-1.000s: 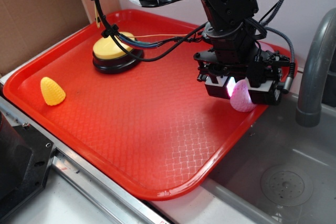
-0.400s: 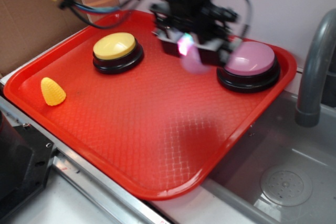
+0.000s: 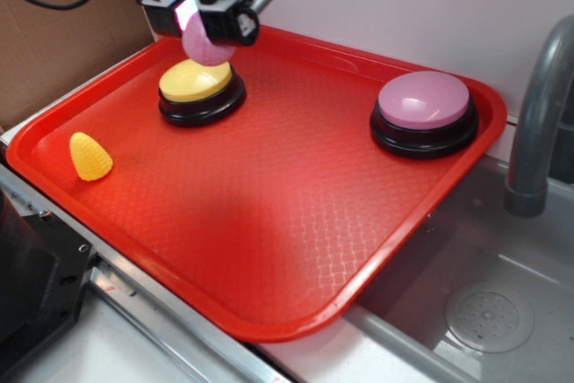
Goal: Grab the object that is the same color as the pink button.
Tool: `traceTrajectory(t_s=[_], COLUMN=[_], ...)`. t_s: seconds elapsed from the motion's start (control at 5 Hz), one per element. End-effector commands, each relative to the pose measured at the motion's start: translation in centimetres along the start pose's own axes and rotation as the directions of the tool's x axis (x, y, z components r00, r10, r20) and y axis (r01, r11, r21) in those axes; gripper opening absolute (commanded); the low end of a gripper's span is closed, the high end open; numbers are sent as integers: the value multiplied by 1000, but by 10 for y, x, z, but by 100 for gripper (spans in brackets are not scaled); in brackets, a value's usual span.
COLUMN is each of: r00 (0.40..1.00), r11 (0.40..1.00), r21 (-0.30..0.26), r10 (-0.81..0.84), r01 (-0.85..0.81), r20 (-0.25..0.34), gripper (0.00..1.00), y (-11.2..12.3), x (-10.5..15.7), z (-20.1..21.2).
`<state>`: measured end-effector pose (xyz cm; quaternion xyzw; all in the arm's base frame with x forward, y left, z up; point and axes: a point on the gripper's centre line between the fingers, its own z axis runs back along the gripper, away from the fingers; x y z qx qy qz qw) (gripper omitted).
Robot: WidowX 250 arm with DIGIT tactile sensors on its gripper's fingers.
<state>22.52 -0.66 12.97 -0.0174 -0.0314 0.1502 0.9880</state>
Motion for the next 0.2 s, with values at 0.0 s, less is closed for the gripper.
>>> traceTrajectory(t_s=[0.0], r00=[1000], r11=[1000], r21=[-5], r10=[20], r01=[-20], r20=[-10], gripper=[0], y=[13], x=[11], z=[10])
